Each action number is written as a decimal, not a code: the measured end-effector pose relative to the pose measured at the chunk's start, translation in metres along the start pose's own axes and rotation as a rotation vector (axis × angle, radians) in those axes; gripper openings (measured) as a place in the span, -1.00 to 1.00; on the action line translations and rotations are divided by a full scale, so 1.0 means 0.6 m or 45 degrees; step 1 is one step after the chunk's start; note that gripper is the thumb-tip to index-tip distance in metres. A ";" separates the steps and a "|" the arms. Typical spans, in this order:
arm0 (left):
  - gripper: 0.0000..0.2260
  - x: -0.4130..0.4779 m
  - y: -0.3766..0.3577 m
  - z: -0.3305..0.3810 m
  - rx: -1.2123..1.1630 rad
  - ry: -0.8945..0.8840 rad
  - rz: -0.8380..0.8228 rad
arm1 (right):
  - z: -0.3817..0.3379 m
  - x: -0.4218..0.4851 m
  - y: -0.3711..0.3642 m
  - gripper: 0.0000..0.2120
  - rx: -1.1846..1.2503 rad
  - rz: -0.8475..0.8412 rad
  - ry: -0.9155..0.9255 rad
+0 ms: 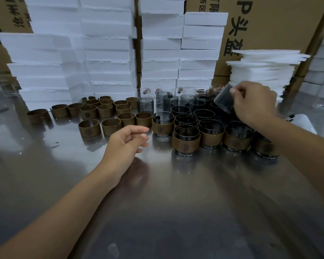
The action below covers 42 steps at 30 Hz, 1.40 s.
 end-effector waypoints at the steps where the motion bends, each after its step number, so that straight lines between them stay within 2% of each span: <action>1: -0.83 0.000 0.000 0.001 0.004 -0.009 -0.004 | -0.012 -0.004 0.008 -0.77 0.057 0.061 0.043; 4: -0.84 -0.002 -0.002 0.006 -0.031 -0.031 -0.007 | -0.055 -0.020 0.031 -0.80 0.281 0.112 0.171; 8: -0.89 -0.002 -0.006 0.009 -0.254 0.100 -0.042 | -0.125 -0.070 0.047 -0.85 0.516 -0.001 0.320; 12: -0.47 -0.006 -0.008 0.013 -0.414 0.186 -0.160 | -0.185 -0.136 0.041 -0.79 0.680 -0.076 0.467; 14: -0.51 -0.010 -0.008 0.016 -0.399 0.193 -0.266 | -0.202 -0.160 0.032 -0.80 0.731 -0.106 0.503; 17: -0.62 -0.015 -0.006 0.018 -0.350 0.191 -0.322 | -0.210 -0.183 0.017 -0.84 0.831 -0.097 0.431; 19: -0.60 -0.017 -0.005 0.018 -0.328 0.182 -0.307 | -0.205 -0.195 0.004 -0.86 0.987 -0.109 0.268; 22: -0.54 -0.019 -0.008 0.023 -0.364 0.183 -0.274 | -0.199 -0.216 -0.027 -0.52 1.186 -0.321 0.029; 23: -0.55 -0.019 -0.009 0.024 -0.391 0.185 -0.265 | -0.198 -0.224 -0.038 -0.44 1.224 -0.396 0.021; 26: -0.59 -0.021 -0.010 0.030 -0.457 0.167 -0.232 | -0.198 -0.240 -0.057 -0.39 1.226 -0.528 0.148; 32: -0.47 -0.028 -0.007 0.034 -0.438 0.239 -0.218 | -0.196 -0.235 -0.068 -0.22 1.223 -0.587 0.199; 36: -0.49 -0.030 -0.002 0.031 -0.359 0.245 -0.184 | -0.197 -0.238 -0.071 -0.28 1.153 -0.649 0.247; 39: -0.52 -0.030 0.000 0.029 -0.129 0.189 -0.172 | -0.196 -0.236 -0.074 -0.43 1.166 -0.651 0.215; 42: -0.45 -0.031 -0.002 0.029 0.010 0.195 -0.231 | -0.193 -0.232 -0.075 -0.48 1.225 -0.636 0.155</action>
Point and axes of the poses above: each hand's wrist, its own x-axis towards the middle knuckle, its own y-axis out of the back of the hand, z = x × y, the point moved 2 cm from there along x, towards the middle knuckle, and after that the axes turned 12 degrees about -x, right-handed, at the moved point
